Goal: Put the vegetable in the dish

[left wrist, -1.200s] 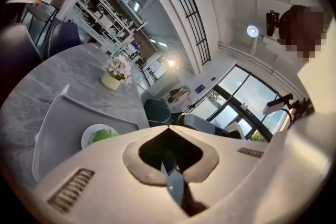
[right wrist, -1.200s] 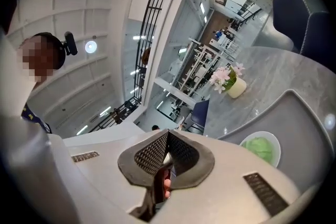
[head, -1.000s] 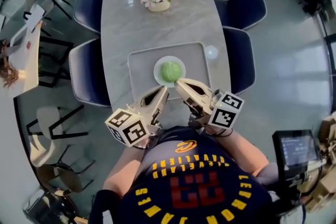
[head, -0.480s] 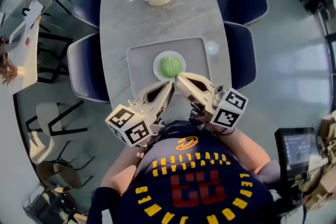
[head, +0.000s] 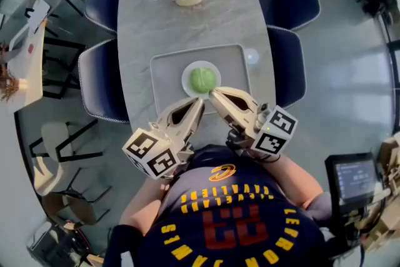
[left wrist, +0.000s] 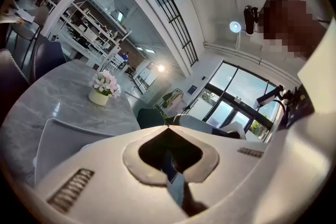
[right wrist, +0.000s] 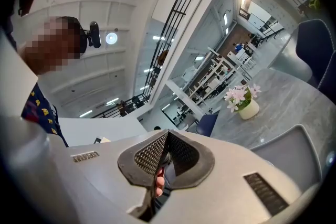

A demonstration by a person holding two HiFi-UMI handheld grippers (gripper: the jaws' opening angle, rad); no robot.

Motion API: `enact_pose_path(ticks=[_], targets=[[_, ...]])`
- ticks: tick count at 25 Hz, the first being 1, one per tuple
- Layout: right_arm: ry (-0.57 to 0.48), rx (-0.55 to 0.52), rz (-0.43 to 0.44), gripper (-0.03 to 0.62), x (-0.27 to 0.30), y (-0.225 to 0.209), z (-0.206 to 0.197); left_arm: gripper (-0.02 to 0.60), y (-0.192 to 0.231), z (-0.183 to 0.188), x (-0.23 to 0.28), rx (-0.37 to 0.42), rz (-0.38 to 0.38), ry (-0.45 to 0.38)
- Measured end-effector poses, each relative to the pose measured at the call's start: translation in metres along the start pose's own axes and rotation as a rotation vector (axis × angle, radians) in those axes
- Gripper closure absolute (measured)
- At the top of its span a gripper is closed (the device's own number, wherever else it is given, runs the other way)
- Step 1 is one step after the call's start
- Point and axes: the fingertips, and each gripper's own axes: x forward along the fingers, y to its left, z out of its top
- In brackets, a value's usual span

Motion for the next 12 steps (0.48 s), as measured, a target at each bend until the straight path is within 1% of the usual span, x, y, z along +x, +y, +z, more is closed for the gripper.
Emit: enact_pose_path(ticks=[4, 12], targets=[[0.006, -0.015, 0.001, 0.589, 0.0007, 0.0009, 0.0001, 0.581, -0.0014, 0.0, 0.0019, 0.015, -0.004, 0.007], [0.008, -0.015, -0.002, 0.589, 0.0004, -0.001, -0.0004, 0.581, 0.0036, 0.0003, 0.0008, 0.009, 0.011, 0.003]])
